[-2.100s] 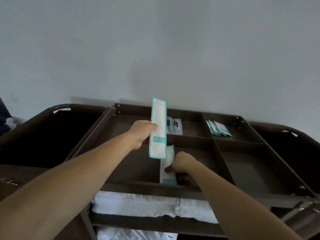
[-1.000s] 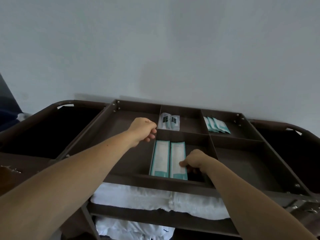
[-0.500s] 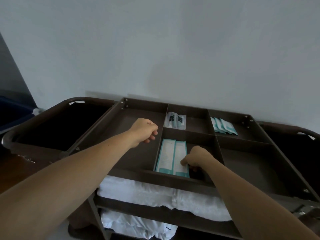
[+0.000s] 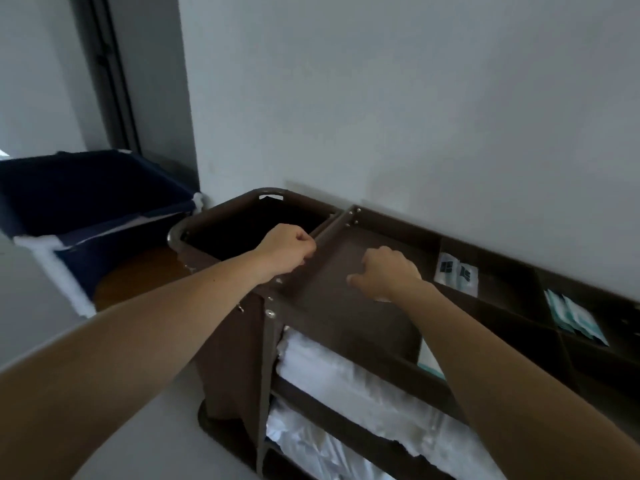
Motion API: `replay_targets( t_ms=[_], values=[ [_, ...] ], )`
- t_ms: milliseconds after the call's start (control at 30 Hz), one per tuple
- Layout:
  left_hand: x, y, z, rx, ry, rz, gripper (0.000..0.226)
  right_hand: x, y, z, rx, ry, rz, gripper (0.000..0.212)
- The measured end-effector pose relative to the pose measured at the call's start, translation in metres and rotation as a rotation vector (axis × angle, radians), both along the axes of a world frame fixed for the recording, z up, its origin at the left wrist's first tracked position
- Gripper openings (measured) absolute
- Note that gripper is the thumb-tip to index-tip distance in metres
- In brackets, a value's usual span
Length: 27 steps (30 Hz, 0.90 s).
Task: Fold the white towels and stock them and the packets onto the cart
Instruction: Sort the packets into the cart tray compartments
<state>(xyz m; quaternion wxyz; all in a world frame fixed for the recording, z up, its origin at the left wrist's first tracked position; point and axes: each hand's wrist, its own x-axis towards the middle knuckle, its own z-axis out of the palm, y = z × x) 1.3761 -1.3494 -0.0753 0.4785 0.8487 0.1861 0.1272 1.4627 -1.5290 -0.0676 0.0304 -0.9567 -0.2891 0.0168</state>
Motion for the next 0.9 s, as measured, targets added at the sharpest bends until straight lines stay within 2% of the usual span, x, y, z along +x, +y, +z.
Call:
replay_targets(
  t_ms=[233,300,433,533,633,800,900],
  values=[
    [-0.096,0.185,-0.011,0.127,0.053,0.224,0.021,-0.056,0.19,0.003,0.044,-0.02,0.232,0.06],
    [-0.123,0.235,-0.017,0.167,0.087,0.269,0.029,-0.071,0.239,0.002,0.049,-0.008,0.281,0.06],
    [-0.182,0.325,-0.028,0.172,0.172,0.392,0.022,-0.108,0.338,-0.003,0.062,-0.002,0.405,0.049],
    [-0.209,0.381,-0.036,0.188,0.235,0.457,0.016,-0.128,0.397,-0.002,0.079,0.031,0.468,0.049],
    [-0.22,0.425,-0.043,0.221,0.26,0.469,0.017,-0.132,0.454,-0.008,0.077,0.045,0.532,0.04],
    [-0.205,0.481,-0.057,0.2,0.313,0.519,0.018,-0.12,0.541,-0.021,0.019,0.051,0.59,0.053],
    [-0.187,0.52,-0.064,0.21,0.325,0.557,0.017,-0.101,0.594,-0.032,0.028,0.068,0.607,0.052]
  ],
)
